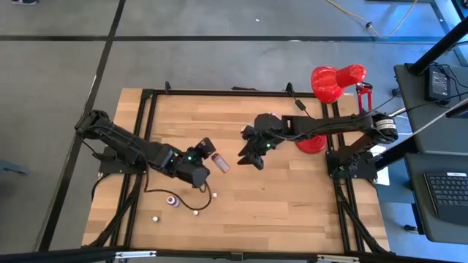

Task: Pick & Place food coloring
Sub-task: Put the big orange food coloring bottle in the transparent bin

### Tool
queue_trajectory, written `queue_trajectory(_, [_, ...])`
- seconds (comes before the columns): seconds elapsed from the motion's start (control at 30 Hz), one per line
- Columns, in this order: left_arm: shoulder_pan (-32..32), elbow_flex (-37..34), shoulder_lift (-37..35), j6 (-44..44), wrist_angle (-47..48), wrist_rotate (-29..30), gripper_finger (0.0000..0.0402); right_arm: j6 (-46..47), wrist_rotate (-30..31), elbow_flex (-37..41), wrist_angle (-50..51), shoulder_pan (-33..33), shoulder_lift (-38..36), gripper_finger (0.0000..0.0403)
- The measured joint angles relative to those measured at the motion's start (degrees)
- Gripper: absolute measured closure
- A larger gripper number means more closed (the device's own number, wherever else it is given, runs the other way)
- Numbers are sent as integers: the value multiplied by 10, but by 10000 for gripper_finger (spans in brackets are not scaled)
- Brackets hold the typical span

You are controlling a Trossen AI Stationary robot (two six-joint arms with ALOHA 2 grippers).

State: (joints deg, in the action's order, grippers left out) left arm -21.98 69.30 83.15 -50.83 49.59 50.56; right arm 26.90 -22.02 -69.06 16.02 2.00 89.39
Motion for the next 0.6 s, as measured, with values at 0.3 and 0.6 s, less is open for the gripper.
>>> queue_trajectory(0.3, [-9, 0, 5, -379, -195, 62, 355, -1, -2, 0, 2, -4, -4, 176])
queue_trajectory(0.6, [7, 0, 21, -554, -201, 73, 358, -1, 23, 0, -4, -7, -4, 176])
